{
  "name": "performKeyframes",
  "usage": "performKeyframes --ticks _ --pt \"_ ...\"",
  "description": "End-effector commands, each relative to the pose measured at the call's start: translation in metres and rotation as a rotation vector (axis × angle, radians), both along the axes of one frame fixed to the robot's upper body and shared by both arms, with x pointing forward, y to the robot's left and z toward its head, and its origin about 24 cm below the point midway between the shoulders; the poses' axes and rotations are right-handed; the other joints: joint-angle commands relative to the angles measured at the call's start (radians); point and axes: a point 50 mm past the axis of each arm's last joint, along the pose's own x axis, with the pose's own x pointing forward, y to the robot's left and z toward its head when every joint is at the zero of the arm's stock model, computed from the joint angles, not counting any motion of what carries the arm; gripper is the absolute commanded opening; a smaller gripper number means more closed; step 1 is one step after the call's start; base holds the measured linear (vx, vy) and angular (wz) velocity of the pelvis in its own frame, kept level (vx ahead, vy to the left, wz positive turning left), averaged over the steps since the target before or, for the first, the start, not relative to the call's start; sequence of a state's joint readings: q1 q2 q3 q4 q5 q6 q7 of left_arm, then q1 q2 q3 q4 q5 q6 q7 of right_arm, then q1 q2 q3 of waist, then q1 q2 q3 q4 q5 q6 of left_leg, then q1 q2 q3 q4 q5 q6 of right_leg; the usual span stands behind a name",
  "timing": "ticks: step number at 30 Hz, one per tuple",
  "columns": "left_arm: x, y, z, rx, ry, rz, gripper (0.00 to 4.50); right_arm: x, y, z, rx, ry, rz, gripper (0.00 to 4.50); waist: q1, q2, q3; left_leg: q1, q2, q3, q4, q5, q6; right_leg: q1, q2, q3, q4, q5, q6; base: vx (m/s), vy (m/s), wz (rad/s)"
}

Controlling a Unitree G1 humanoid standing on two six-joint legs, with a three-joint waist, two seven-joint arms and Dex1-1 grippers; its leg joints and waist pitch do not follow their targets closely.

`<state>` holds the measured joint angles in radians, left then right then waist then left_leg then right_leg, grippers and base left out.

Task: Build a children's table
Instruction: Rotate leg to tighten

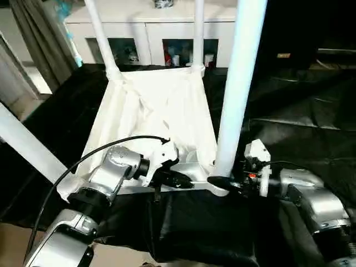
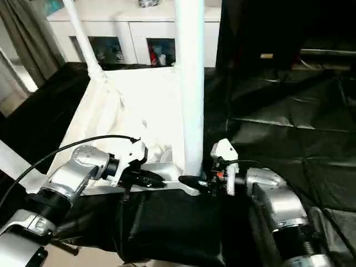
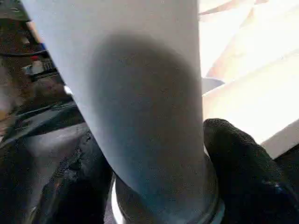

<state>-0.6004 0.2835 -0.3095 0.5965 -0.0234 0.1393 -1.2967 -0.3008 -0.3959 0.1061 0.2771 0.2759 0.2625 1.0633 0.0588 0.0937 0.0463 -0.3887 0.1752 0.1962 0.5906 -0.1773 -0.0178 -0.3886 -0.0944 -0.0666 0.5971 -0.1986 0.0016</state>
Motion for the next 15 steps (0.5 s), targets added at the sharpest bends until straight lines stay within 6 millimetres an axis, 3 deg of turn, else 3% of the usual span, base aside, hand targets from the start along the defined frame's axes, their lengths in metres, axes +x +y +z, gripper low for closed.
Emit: performKeyframes --ticks 1,2,5,6,7,8,10,12,15 --pt "0.001 -0.014 -0.001 -0.035 -0.019 0.019 0.00 0.006 0.004 -0.009 -0.022 0.012 -0.127 2.64 -0.005 -0.034 -0.061 0.018 0.056 -0.023 -0.068 -0.195 0.075 0.036 -0.062 0.040 -0.071 -0.216 -0.240 0.000 0.000 0.00" --pt "0.001 -0.014 -0.001 -0.035 -0.019 0.019 0.00 0.006 0.004 -0.009 -0.022 0.012 -0.127 2.61 -0.006 -0.034 -0.058 0.018 0.055 -0.024 -0.070 -0.204 0.067 0.036 -0.062 0.040 -0.073 -0.238 -0.234 0.000 0.000 0.00" --pt "0.018 -0.033 0.003 -0.066 -0.100 0.239 0.00 0.017 0.010 -0.033 -0.054 0.060 -0.452 2.56 -0.021 -0.035 -0.052 0.027 0.054 -0.028 -0.079 -0.283 0.009 0.026 -0.063 0.043 -0.088 -0.355 -0.205 0.000 0.000 0.00" --pt "0.019 -0.035 0.003 -0.067 -0.105 0.257 0.00 0.017 0.011 -0.035 -0.056 0.067 -0.474 2.55 -0.025 -0.035 -0.053 0.028 0.053 -0.030 -0.080 -0.297 -0.002 0.027 -0.063 0.042 -0.088 -0.364 -0.201 0.000 0.000 0.00" --pt "0.020 -0.039 0.004 -0.072 -0.107 0.280 0.00 0.017 0.013 -0.038 -0.063 0.073 -0.503 2.54 -0.032 -0.040 -0.054 0.021 0.053 -0.035 -0.084 -0.301 -0.007 0.038 -0.061 0.039 -0.086 -0.353 -0.190 0.000 0.000 0.00" --pt "0.021 -0.040 0.004 -0.074 -0.107 0.289 0.00 0.017 0.014 -0.039 -0.066 0.075 -0.514 2.54 -0.034 -0.039 -0.055 0.018 0.053 -0.035 -0.085 -0.297 -0.006 0.039 -0.061 0.040 -0.085 -0.338 -0.187 0.000 0.000 0.00" --pt "0.022 -0.046 0.005 -0.080 -0.114 0.318 0.00 0.017 0.020 -0.043 -0.078 0.087 -0.542 2.54 -0.036 -0.041 -0.057 0.025 0.052 -0.031 -0.082 -0.300 0.003 0.031 -0.059 0.042 -0.089 -0.301 -0.193 0.000 0.000 0.00" --pt "0.019 -0.061 0.006 -0.104 -0.114 0.330 0.00 0.017 0.038 -0.045 -0.071 0.067 -0.526 2.54 -0.034 -0.042 -0.056 0.024 0.049 -0.028 -0.078 -0.303 0.017 0.031 -0.063 0.045 -0.092 -0.315 -0.195 0.000 0.000 0.00" --pt "0.016 -0.066 0.006 -0.117 -0.114 0.309 0.00 0.017 0.046 -0.042 -0.027 0.063 -0.496 3.22 -0.031 -0.041 -0.057 0.022 0.050 -0.029 -0.079 -0.287 0.028 0.033 -0.061 0.043 -0.093 -0.319 -0.188 0.000 0.000 0.00"
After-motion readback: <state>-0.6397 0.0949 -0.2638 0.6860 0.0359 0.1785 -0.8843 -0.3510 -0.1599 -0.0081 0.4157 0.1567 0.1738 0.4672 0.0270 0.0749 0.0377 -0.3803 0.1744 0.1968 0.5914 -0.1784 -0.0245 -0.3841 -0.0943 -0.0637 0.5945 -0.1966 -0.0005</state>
